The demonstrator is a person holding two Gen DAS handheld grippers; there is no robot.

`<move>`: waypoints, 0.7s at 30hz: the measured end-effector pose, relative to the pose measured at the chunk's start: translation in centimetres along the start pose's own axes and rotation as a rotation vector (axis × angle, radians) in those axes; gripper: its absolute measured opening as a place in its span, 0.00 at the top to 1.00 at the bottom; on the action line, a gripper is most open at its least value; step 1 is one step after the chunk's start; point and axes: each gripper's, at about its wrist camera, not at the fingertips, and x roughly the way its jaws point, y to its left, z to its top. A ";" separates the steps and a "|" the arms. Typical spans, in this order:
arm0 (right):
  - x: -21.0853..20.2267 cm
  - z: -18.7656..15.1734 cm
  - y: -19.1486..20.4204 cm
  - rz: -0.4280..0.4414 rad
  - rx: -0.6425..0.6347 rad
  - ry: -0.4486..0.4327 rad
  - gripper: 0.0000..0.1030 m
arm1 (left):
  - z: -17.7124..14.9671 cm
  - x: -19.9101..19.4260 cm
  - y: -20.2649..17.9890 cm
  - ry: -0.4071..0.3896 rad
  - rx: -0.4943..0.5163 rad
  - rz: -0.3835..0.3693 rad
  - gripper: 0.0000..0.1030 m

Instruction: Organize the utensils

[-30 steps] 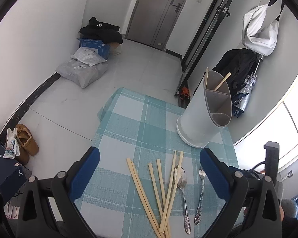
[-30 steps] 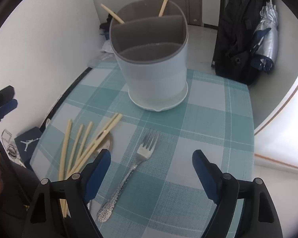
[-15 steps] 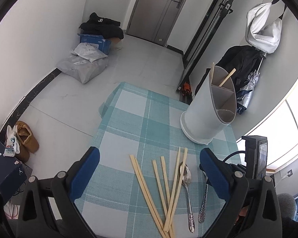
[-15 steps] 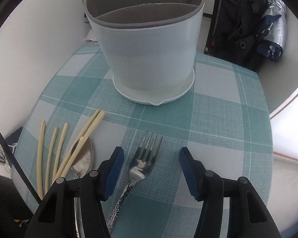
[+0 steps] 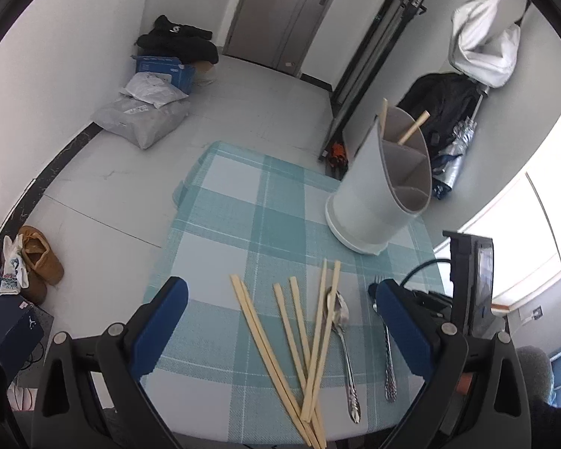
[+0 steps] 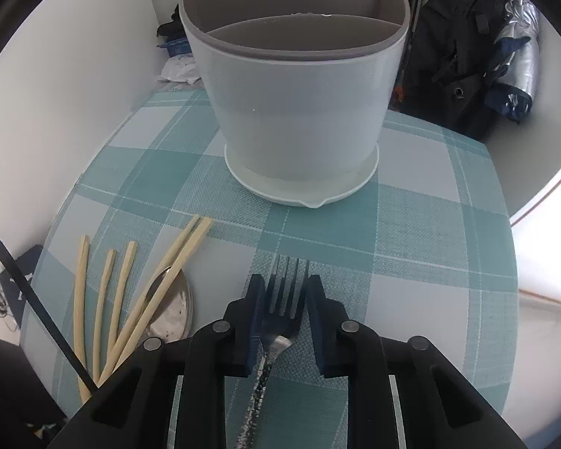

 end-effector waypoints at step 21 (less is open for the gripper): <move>-1.9 -1.3 -5.0 0.090 0.088 -0.012 0.95 | -4.3 8.4 -2.9 0.338 0.246 0.270 0.04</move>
